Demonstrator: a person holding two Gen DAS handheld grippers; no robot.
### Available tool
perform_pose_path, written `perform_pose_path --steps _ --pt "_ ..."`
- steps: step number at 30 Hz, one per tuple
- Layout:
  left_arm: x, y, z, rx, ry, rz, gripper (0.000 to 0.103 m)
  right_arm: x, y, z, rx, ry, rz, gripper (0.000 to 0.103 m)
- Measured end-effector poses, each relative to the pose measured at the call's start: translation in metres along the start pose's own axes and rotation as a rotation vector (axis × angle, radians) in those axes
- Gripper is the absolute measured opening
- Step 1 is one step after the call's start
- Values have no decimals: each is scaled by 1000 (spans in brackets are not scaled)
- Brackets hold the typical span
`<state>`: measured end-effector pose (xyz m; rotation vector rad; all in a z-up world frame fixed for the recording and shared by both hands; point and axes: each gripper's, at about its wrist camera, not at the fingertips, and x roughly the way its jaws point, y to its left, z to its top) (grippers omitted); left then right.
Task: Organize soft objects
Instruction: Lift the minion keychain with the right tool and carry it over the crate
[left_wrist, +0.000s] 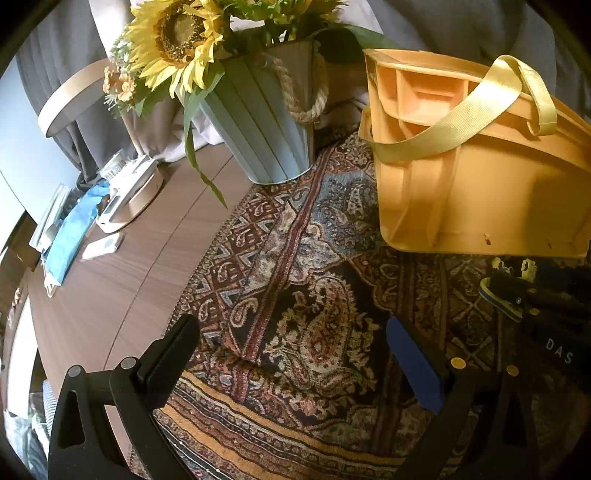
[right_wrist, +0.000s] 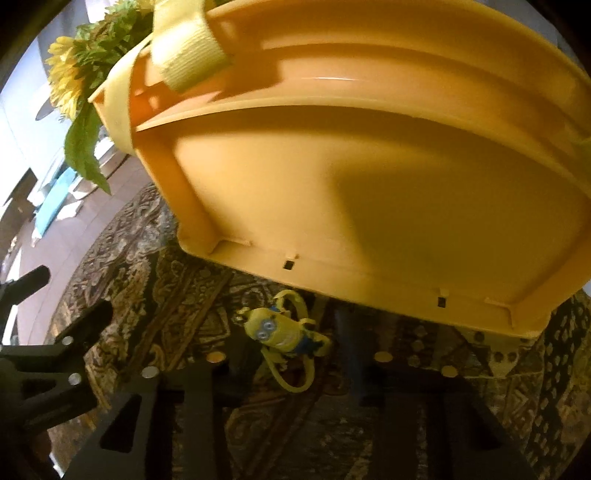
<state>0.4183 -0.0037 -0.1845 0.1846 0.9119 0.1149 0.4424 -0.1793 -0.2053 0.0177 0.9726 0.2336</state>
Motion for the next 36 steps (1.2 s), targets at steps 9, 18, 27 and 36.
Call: perform_pose_path --steps 9,18,27,36 --pt "-8 0 2 -5 -20 -7 103 -12 5 0 -11 -17 8 31" --pt "-27 -1 7 -15 -65 -16 103 -38 9 1 -8 -53 22 31" --pt "-57 -4 16 -14 -144 -38 103 -76 9 4 -4 -120 12 31" --pt "-93 -7 25 -7 -236 -66 103 -117 9 7 -13 -191 5 31"
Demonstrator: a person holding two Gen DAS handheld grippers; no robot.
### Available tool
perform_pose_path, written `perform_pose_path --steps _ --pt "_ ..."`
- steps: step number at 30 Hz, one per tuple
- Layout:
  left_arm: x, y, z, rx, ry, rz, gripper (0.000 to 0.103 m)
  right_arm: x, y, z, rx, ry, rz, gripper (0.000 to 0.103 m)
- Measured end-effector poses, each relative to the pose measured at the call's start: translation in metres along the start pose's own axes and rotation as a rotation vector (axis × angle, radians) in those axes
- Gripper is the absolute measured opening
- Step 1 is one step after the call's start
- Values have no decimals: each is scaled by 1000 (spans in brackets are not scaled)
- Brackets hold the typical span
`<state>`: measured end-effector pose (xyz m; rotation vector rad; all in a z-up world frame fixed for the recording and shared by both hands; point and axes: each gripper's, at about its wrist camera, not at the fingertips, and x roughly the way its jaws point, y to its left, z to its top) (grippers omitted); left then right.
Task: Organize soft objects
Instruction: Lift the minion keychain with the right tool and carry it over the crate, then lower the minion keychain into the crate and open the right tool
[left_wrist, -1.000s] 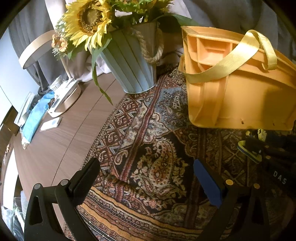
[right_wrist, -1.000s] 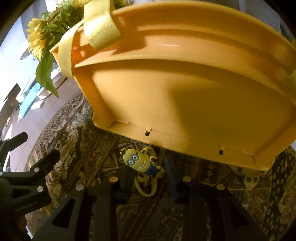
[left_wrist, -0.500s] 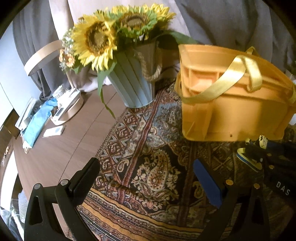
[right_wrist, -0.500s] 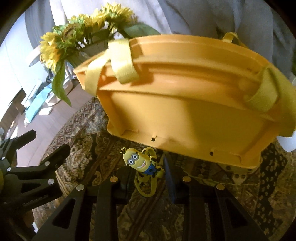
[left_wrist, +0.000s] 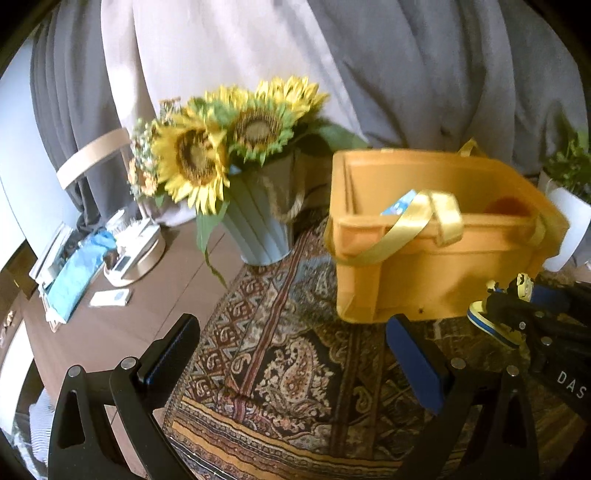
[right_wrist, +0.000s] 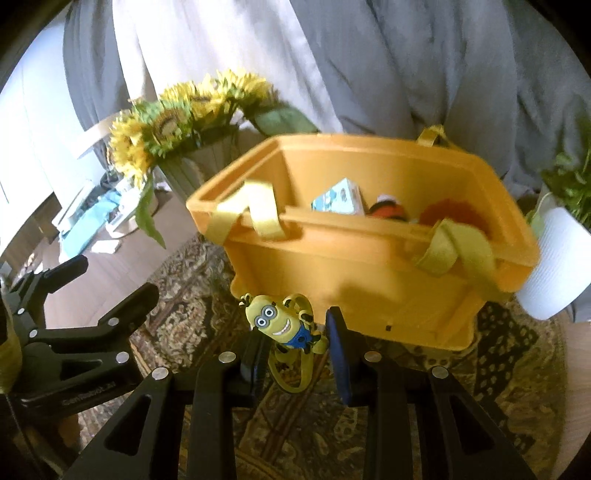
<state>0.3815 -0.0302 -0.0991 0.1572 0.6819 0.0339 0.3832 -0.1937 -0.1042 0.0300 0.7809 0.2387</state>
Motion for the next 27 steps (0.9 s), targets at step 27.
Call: perform_pose_path --steps 27 --pt "-48 -11 45 -30 -187 -51 103 -68 -22 66 0 -284 -70 31"
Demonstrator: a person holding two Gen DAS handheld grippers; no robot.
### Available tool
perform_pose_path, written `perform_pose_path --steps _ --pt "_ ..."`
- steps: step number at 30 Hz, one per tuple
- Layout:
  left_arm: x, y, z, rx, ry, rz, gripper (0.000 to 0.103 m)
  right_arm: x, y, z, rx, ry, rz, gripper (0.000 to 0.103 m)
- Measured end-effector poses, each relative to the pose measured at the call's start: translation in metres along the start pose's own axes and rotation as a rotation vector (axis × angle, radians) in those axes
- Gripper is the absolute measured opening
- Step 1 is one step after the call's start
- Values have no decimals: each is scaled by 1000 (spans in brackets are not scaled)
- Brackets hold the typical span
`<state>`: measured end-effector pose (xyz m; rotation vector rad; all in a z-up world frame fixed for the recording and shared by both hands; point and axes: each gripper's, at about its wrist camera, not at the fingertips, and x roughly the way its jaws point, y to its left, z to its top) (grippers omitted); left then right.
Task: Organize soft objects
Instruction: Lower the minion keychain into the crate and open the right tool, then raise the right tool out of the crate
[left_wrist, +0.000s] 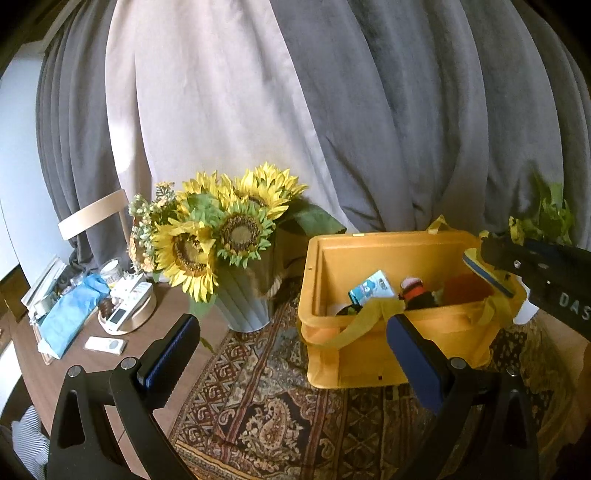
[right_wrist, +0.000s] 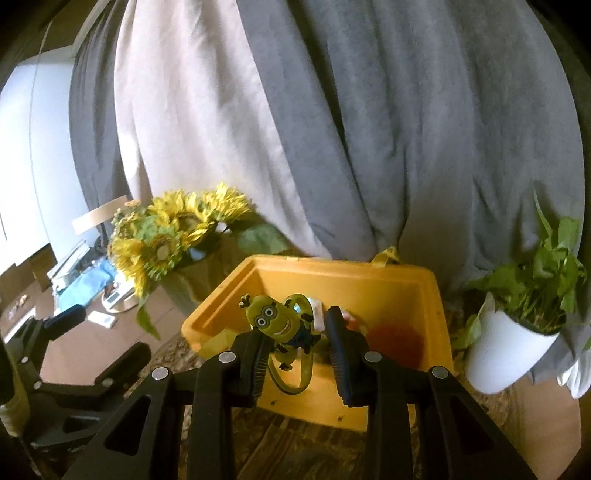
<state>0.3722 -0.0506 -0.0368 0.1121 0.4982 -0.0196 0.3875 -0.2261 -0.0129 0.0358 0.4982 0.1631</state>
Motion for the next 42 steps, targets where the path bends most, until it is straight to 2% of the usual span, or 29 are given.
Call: perform_pose_path --steps 10,26,29,32,42 --pt "22 -3 9 -1 17 15 103 40 -14 16 8 20 -16 31" --pt "50 -11 10 23 72 54 103 106 -28 7 29 180 -20 32" --pt "50 -11 8 26 81 59 103 114 -31 4 54 215 -7 37" --pt "49 -12 8 27 83 60 103 117 -31 2 58 235 -1 54" --pt "33 -2 7 -12 74 58 103 89 -24 5 46 194 -24 55"
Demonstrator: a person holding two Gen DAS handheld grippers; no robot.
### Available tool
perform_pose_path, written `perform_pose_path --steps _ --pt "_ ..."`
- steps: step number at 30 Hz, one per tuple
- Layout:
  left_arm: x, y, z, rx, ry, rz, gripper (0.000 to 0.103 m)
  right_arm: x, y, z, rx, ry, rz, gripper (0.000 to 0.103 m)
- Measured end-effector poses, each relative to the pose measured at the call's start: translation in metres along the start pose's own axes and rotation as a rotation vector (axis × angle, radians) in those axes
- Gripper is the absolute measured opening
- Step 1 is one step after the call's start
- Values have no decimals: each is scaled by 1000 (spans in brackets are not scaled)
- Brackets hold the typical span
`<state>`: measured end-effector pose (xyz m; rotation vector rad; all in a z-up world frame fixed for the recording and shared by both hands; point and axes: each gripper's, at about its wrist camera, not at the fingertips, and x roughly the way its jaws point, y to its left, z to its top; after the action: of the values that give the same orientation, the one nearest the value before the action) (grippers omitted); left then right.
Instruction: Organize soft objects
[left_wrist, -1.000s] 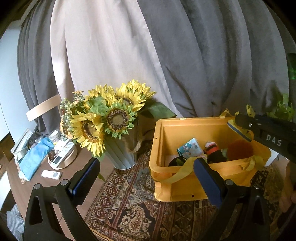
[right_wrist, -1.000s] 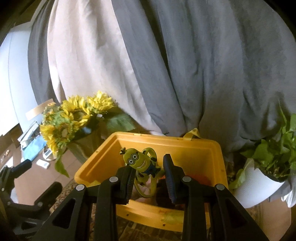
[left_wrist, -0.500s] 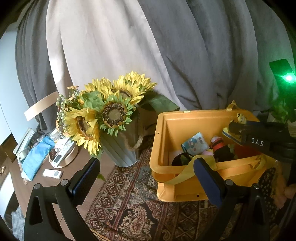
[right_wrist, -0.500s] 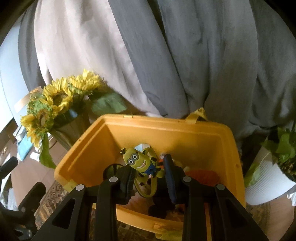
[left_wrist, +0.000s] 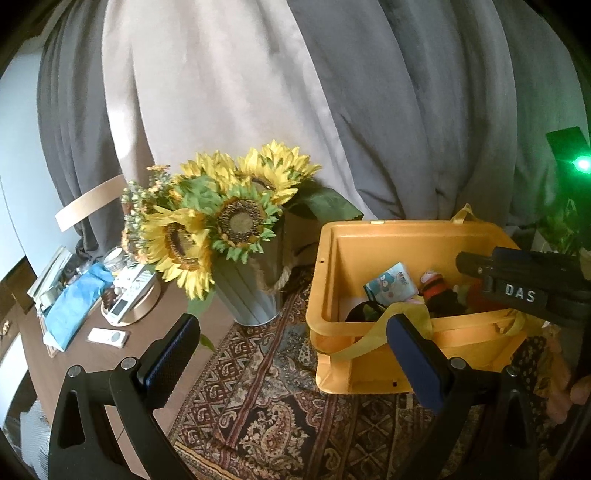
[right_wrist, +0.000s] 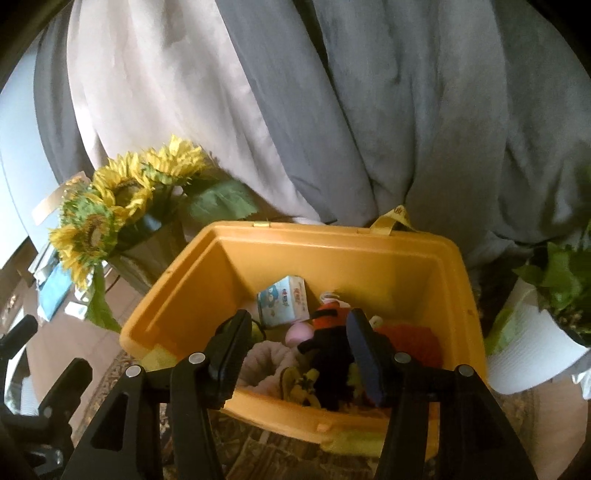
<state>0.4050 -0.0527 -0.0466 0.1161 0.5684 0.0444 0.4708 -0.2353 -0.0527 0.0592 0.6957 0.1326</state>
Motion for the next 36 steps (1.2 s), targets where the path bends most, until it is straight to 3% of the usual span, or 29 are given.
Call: perform_pose_path --steps 17,30,31,33,36 --pt "-82 36 -10 -12 -134 -22 103 -120 43 -40 16 -122 -109 55" --pt "-128 61 -31 63 -200 -180 103 -189 81 -93 117 -191 -250 55" --pt "-131 62 -33 66 -204 -188 103 -193 82 -96 123 -194 -257 56" --pt "-138 62 -37 69 -206 -200 103 -203 83 -104 137 -199 -277 68" --pt "-149 62 -43 68 -204 -221 103 -219 85 -113 145 -211 -302 70"
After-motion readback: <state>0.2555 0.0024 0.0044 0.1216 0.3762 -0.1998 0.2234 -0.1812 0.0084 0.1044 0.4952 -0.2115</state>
